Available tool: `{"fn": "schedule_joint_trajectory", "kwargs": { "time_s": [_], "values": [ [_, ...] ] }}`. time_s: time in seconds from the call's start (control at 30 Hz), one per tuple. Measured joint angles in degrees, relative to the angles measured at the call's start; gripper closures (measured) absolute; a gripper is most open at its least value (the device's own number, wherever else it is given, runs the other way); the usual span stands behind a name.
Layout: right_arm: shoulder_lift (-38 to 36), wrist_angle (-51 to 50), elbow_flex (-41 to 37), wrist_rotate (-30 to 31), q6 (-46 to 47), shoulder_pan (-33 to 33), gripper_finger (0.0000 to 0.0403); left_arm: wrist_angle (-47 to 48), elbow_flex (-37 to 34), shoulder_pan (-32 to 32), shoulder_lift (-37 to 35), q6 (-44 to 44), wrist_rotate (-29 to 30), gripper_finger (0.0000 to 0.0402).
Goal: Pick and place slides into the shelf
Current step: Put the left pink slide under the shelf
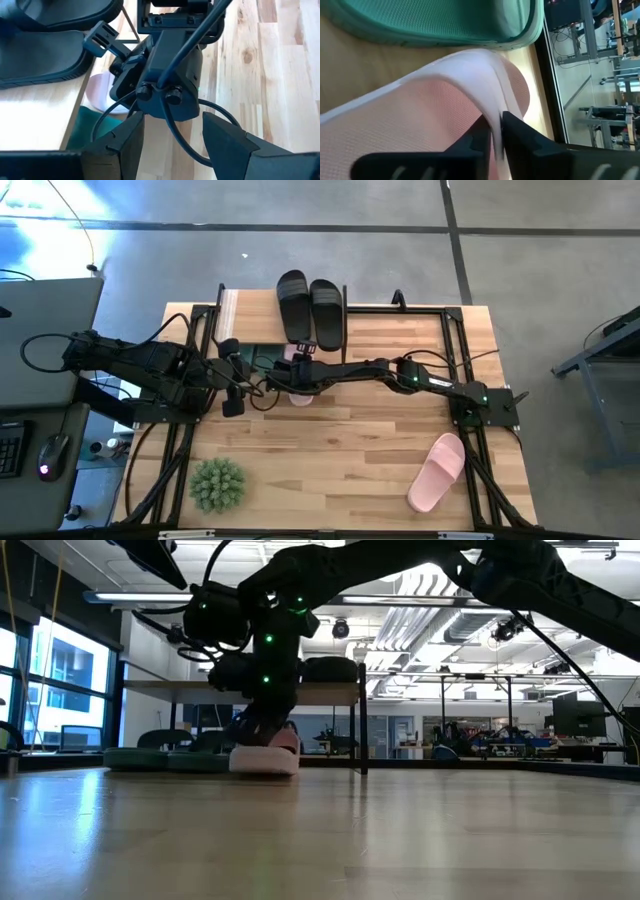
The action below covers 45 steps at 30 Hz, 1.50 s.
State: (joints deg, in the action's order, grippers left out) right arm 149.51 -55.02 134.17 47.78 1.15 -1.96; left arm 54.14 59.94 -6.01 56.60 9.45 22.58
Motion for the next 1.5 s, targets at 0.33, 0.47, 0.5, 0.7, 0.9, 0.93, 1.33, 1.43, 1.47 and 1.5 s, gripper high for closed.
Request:
{"fn": "schedule_joint_trajectory", "kwargs": {
  "time_s": [0.33, 0.47, 0.5, 0.7, 0.9, 0.93, 1.33, 1.43, 1.47, 1.5],
  "values": [
    [0.00, 2.74, -0.07, -0.67, 0.09, 0.00, 0.0310, 0.01, 0.00, -0.01, -0.01, -0.03, -1.17, 0.0218],
    [0.00, 2.72, -0.07, -0.67, 0.30, 0.00, 0.0309, 0.01, 0.00, 0.00, 0.00, -0.06, -1.17, 0.0218],
    [0.00, 2.64, -0.07, -0.67, 0.31, 0.01, 0.0309, 0.01, 0.00, -0.01, 0.00, -0.06, -1.17, 0.0218],
    [0.00, 2.61, -0.07, -0.28, 0.33, 0.69, 0.0308, 0.05, 0.00, -0.01, 0.00, -0.17, -1.17, 0.0218],
    [0.02, 2.57, -0.07, -0.32, 0.33, 0.83, 0.0308, 0.06, 0.00, -0.01, 0.00, -0.19, -1.17, 0.0218],
    [0.02, 2.59, -0.07, -0.30, 0.33, 0.85, 0.0308, 0.07, 0.00, -0.01, -0.01, -0.19, -1.17, 0.0218],
    [-0.04, 1.50, 0.14, 0.06, 0.11, 2.53, 0.0308, 0.20, 0.00, -0.01, -0.01, -0.19, -1.17, 0.0218],
    [-0.20, 0.92, 0.71, 0.05, 0.44, 3.01, 0.0308, 0.23, 0.00, -0.01, -0.02, -0.19, -1.17, 0.0218],
    [-0.32, 0.30, 0.81, 0.04, 0.70, 3.10, 0.0308, 0.23, 0.00, 0.00, 0.00, -0.19, -1.17, 0.0218],
    [-0.48, -0.73, 0.78, 0.02, 1.27, 3.17, 0.0308, 0.26, 0.00, -0.01, 0.00, -0.19, -1.17, 0.0218]
  ]
}}
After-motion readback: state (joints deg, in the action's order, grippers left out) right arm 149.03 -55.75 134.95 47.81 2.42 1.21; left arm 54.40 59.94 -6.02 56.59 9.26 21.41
